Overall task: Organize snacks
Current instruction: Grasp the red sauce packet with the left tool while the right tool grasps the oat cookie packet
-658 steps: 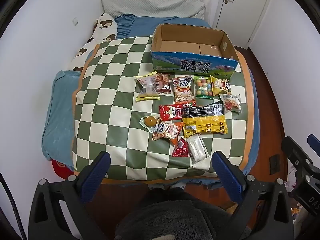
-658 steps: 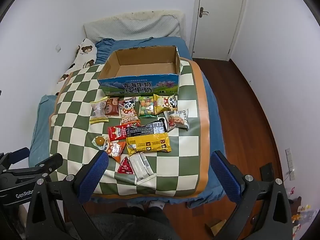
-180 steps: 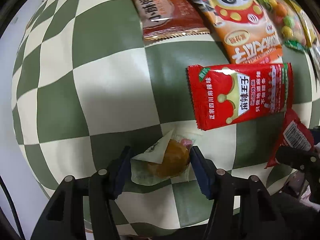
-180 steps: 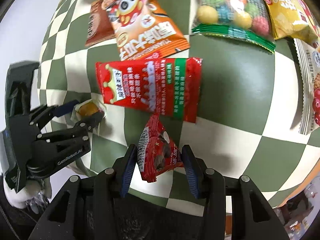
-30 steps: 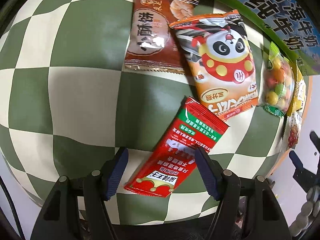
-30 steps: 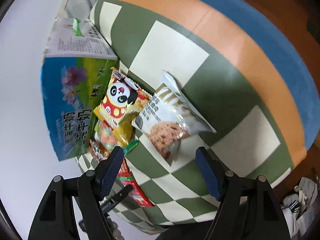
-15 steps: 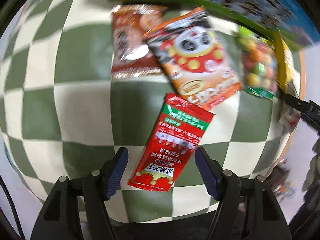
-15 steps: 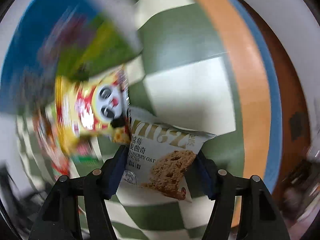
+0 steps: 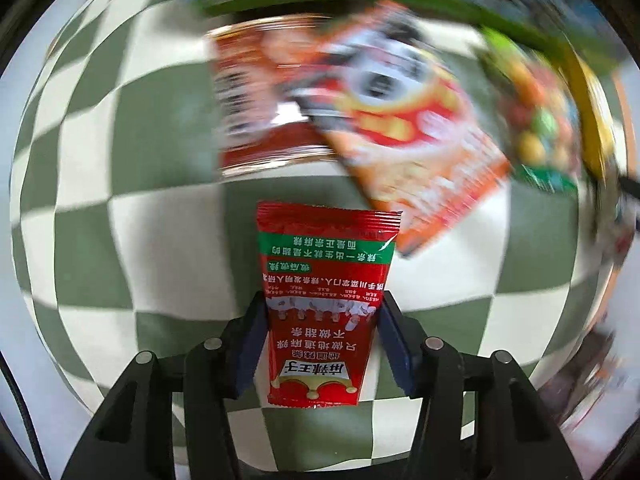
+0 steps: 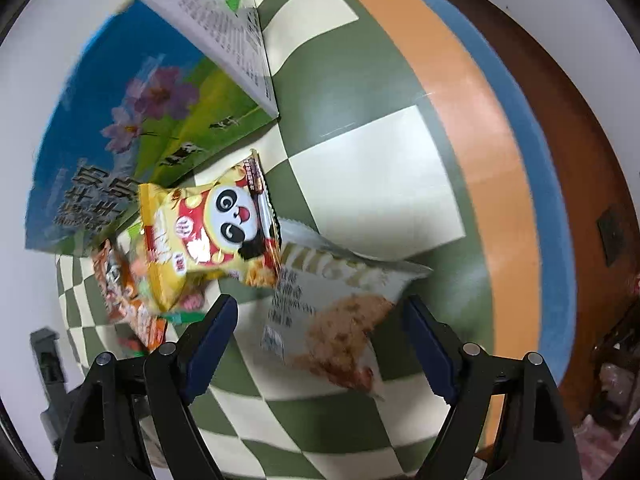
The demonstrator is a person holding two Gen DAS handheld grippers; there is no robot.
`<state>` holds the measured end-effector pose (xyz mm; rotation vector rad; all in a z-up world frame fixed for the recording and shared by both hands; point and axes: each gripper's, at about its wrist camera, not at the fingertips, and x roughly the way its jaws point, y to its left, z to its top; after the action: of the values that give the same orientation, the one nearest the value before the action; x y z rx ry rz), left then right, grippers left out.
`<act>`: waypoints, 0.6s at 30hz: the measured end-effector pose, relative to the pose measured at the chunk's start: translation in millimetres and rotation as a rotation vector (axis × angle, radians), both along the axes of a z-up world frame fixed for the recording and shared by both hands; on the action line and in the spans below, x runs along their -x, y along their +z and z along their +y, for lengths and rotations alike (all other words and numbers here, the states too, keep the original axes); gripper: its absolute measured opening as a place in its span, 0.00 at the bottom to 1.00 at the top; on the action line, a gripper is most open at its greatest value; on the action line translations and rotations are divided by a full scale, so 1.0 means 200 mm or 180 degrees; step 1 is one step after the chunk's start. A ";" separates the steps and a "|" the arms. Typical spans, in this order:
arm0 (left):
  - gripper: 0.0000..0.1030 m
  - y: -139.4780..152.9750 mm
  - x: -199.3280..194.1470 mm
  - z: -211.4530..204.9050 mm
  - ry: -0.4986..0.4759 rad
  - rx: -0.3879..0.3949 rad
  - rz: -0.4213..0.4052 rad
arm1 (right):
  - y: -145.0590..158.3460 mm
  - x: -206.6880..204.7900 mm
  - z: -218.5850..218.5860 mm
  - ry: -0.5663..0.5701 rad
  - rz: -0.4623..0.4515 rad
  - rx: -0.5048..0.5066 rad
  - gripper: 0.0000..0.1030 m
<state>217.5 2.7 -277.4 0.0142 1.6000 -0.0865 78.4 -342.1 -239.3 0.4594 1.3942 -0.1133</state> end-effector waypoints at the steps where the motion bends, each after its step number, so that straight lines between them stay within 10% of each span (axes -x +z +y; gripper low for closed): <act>1: 0.49 0.00 -0.01 0.04 0.0144 0.0041 0.0032 | -0.02 -0.02 0.00 0.0023 0.0014 0.0043 0.72; 18: 0.47 -0.10 -0.01 0.05 0.0177 0.0031 0.0061 | -0.13 0.20 0.24 0.0559 0.0154 0.0366 0.54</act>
<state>219.2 12.9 -297.8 -0.0389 1.6180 -0.0513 37.5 -293.4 -265.0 0.2387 1.4610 -0.0613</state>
